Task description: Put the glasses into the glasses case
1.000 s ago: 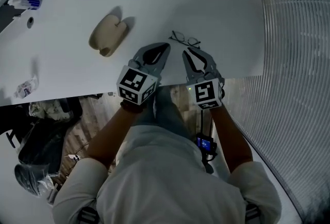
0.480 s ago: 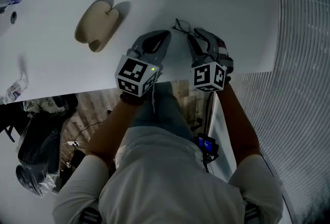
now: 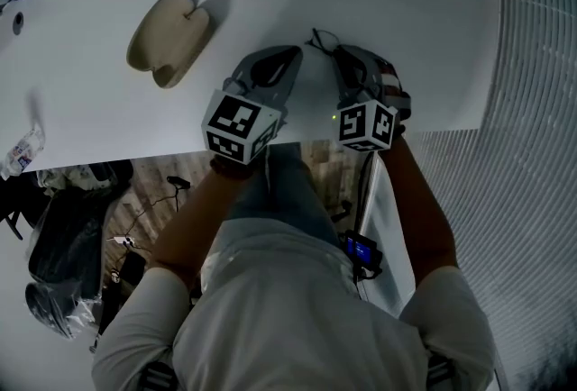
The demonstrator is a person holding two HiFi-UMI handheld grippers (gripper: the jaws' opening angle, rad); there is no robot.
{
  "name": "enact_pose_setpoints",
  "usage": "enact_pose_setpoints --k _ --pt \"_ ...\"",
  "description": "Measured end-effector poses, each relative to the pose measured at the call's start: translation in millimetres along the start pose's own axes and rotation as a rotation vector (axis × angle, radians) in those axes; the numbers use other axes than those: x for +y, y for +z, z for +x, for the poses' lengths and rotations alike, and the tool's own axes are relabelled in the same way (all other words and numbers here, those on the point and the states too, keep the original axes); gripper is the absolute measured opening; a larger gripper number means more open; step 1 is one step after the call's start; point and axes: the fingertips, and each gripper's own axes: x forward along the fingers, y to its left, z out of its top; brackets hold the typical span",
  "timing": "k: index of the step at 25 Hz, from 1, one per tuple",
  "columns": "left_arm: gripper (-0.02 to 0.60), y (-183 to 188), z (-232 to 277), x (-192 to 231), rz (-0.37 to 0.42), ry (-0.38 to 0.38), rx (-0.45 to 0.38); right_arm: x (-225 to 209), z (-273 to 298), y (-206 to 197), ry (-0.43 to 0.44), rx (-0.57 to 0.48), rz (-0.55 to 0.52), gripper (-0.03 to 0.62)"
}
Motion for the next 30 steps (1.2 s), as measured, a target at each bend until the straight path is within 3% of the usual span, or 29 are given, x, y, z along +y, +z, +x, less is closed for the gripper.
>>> enact_pose_setpoints --k 11,24,30 --pt "0.000 20 -22 -18 0.016 -0.003 -0.018 -18 -34 28 -0.077 -0.060 -0.029 0.020" --pt "0.000 81 -97 -76 0.080 -0.011 -0.098 -46 -159 105 -0.179 -0.187 0.035 0.018" --pt "0.000 102 -127 -109 0.120 -0.020 -0.155 -37 -215 133 -0.181 -0.231 0.078 0.018"
